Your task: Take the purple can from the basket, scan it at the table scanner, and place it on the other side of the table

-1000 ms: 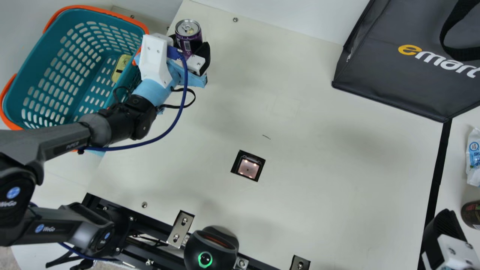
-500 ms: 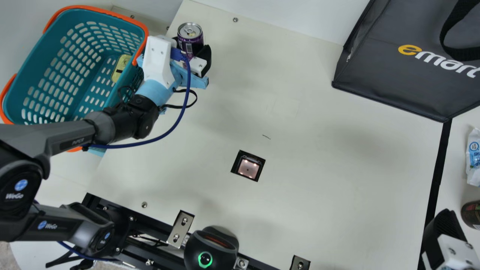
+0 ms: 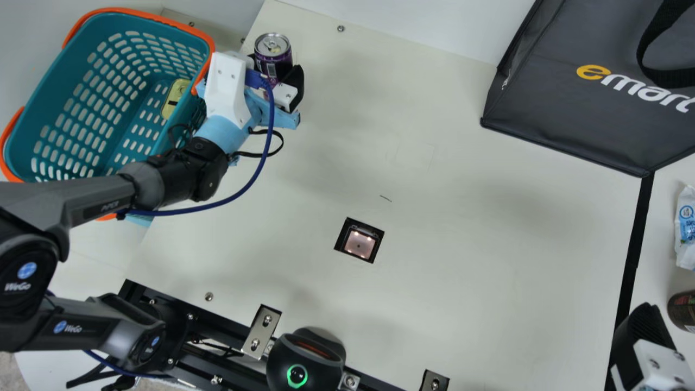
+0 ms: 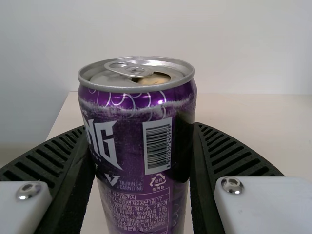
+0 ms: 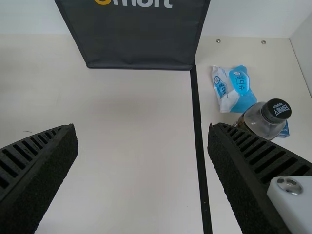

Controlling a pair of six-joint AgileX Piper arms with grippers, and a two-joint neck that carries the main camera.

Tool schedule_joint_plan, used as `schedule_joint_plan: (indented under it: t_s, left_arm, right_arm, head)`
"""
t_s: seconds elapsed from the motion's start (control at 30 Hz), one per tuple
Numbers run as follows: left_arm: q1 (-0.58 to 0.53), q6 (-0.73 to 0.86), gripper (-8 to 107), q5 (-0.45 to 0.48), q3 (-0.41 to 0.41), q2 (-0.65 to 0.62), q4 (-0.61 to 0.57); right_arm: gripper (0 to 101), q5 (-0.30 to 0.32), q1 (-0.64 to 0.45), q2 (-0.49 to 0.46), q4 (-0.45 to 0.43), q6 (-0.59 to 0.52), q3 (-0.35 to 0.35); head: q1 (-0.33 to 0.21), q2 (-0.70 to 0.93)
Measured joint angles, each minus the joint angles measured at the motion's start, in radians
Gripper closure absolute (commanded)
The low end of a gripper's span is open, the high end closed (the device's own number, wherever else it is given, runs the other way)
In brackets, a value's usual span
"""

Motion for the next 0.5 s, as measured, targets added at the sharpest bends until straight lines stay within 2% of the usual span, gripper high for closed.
schedule_joint_plan:
  t_s: [0.4,0.5]
  left_arm:
    - [-0.002,0.011,10,0.016,0.034,-0.034,-0.008]
    - [-0.004,0.012,9,0.018,0.042,-0.040,-0.009]
  right_arm:
    - [6,0.000,0.000,0.000,0.000,0.000,0.000]
    - [6,0.000,0.000,0.000,0.000,0.000,0.000]
  head:
    - [0.000,0.000]
    - [0.000,0.000]
